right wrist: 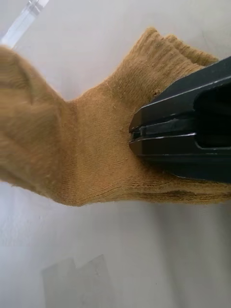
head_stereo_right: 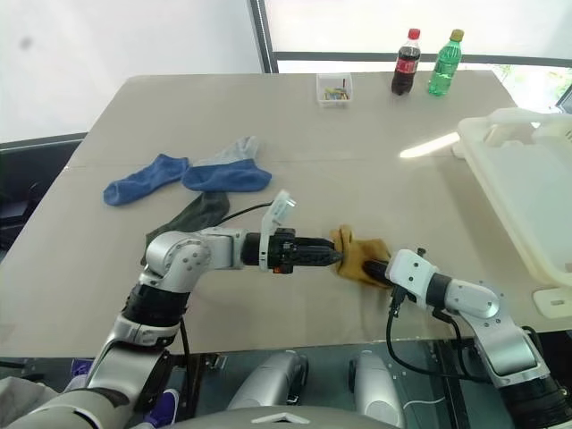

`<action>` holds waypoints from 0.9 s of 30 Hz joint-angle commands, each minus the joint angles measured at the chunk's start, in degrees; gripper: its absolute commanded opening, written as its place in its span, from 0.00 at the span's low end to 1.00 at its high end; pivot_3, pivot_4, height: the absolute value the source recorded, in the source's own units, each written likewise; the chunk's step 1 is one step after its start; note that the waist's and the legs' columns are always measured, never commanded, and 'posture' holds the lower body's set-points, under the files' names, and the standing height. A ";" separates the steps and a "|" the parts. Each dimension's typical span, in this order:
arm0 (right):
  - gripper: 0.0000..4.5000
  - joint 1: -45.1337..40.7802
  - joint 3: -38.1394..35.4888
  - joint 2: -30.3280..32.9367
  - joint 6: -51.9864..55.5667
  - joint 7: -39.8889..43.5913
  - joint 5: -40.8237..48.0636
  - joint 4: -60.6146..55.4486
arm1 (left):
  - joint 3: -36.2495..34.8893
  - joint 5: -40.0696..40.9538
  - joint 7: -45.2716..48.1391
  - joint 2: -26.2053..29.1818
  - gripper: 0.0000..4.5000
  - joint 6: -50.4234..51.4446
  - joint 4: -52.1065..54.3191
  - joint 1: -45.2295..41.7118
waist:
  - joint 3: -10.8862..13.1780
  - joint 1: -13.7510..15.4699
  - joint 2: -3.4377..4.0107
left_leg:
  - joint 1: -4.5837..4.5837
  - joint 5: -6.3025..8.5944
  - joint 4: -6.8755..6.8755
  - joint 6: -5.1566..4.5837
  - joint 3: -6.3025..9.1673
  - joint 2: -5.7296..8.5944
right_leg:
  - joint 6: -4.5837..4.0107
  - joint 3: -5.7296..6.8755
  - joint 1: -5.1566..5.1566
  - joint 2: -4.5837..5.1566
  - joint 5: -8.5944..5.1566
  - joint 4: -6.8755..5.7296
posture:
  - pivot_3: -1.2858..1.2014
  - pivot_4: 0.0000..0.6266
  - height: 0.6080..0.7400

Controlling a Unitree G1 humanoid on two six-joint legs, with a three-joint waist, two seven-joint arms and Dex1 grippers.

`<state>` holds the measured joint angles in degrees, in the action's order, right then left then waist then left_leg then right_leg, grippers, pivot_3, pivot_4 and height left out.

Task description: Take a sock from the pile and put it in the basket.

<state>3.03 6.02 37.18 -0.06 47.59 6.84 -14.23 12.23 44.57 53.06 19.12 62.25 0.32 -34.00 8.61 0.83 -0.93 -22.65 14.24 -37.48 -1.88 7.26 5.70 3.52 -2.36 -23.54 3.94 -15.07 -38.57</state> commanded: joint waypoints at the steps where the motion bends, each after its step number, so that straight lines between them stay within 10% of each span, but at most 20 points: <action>1: 0.01 1.78 -1.27 0.60 0.74 -1.47 -0.67 -4.89 | 3.47 -1.61 4.75 -2.62 0.51 -2.53 -3.79 -2.88 | 0.00 -0.05 0.00 | 0.00 0.00 0.00 0.00 0.00 0.01 | 0.00 -0.01 0.00 0.00 0.00 0.00 | 0.52 0.24 1.00; 17: 0.01 14.23 -11.66 8.46 14.15 -3.34 -3.08 -30.25 | 13.86 -13.82 10.13 -14.51 0.51 -4.84 -28.92 -10.99 | 0.02 0.03 -0.03 | -0.06 0.00 -0.03 -0.01 0.03 0.01 | 0.04 0.05 0.01 -0.05 -0.02 0.02 | 0.52 0.24 1.00; 27: 0.01 13.07 -15.71 -1.17 24.15 -9.16 3.79 -35.65 | 11.06 -13.86 18.36 -13.45 0.51 -8.03 -25.94 -10.27 | 0.04 -0.56 -0.07 | -0.08 0.00 -0.10 -0.01 0.04 -0.04 | 0.04 0.02 0.00 -0.03 -0.02 -0.01 | 0.52 0.24 1.00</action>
<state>19.27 -7.16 36.79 24.90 41.74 8.83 -45.36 21.78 30.70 69.09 4.91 53.27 -28.98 -45.87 8.65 0.27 -1.00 -22.72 14.24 -37.58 -1.89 7.30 5.64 3.56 -2.35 -23.55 3.91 -15.08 -38.60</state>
